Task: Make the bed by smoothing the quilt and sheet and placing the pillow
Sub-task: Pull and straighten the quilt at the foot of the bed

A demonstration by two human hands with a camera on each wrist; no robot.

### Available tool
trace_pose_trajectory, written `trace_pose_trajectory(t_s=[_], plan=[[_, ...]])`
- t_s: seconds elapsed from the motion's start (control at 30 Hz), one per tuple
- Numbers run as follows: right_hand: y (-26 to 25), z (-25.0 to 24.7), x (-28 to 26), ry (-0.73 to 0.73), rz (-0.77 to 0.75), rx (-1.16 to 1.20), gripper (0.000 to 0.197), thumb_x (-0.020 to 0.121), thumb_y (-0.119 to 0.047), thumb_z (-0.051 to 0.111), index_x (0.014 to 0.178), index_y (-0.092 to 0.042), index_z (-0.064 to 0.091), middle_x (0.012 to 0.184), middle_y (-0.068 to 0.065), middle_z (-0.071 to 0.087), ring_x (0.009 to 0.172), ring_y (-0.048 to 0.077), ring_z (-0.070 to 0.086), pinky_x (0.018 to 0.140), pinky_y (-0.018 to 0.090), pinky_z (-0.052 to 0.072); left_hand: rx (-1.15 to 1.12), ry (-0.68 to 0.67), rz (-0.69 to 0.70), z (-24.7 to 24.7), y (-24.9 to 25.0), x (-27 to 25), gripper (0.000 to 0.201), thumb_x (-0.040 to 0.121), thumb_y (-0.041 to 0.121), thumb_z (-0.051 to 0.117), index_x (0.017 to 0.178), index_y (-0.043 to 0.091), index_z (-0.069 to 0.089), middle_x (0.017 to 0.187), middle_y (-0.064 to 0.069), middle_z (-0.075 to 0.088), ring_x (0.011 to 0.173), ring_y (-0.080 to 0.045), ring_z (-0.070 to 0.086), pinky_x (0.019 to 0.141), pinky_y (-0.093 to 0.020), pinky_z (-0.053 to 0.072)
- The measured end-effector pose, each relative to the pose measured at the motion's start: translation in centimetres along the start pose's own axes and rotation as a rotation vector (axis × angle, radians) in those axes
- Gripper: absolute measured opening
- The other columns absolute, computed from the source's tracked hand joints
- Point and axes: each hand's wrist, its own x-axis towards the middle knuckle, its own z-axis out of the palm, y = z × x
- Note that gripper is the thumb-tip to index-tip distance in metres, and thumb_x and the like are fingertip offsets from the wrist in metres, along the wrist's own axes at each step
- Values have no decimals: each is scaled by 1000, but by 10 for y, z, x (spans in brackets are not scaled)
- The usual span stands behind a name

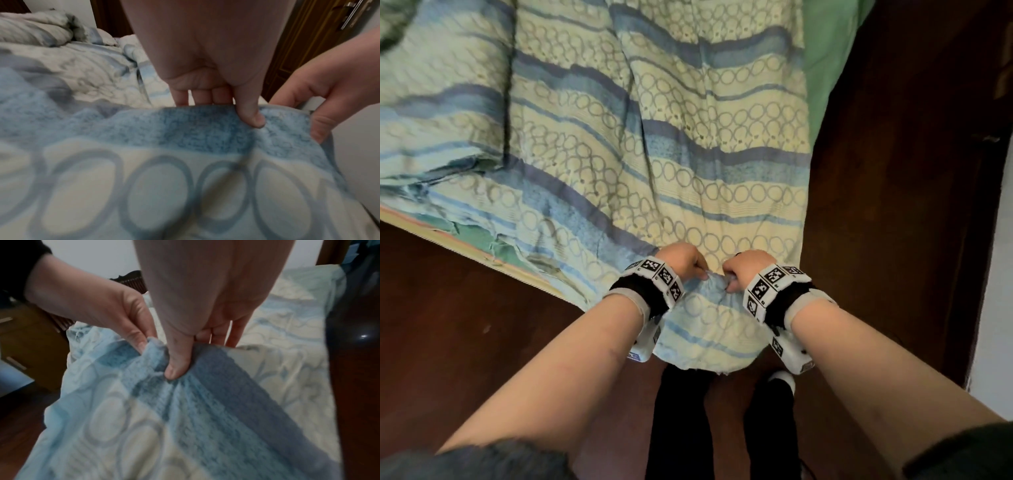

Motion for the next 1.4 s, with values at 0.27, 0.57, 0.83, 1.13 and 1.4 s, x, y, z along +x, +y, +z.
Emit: trace_pose_trajectory(t_s=[0.27,0.57,0.83,1.13,1.4], plan=[[60,-33,-91,90,13,11,35,90,-33,59,68,-16,37,105,16,59,110,31,57,74,31,36,-57,267,-48,-22,97,-28,28,87,24,65,110,11,71,113,-8,72,106,-24,64,84,-26,47],[66,35,-93,5,20,31,30,92,-16,54,120,-8,60,129,14,59,118,29,57,94,34,46,69,-77,-182,30,108,-19,36,92,30,58,123,12,64,122,-7,65,114,-24,60,89,-28,45],[132,6,-75,428,122,132,60,91,-8,45,146,-25,26,159,-5,15,141,20,32,106,37,34,-3,396,-113,-11,116,-2,51,98,41,36,147,31,25,155,-2,28,132,-25,45,107,-45,37],[162,-63,-37,517,-35,-22,67,92,-19,46,150,-25,14,161,-7,3,147,16,13,114,37,19,-80,421,-111,-79,124,67,62,97,41,37,151,32,7,160,0,16,146,-17,23,119,-51,10],[286,-173,-8,656,169,30,73,89,-18,50,151,-24,11,161,-4,2,148,13,11,112,34,22,-126,496,-91,-206,165,183,59,99,35,36,151,28,11,160,-1,15,148,-19,16,119,-49,6]])
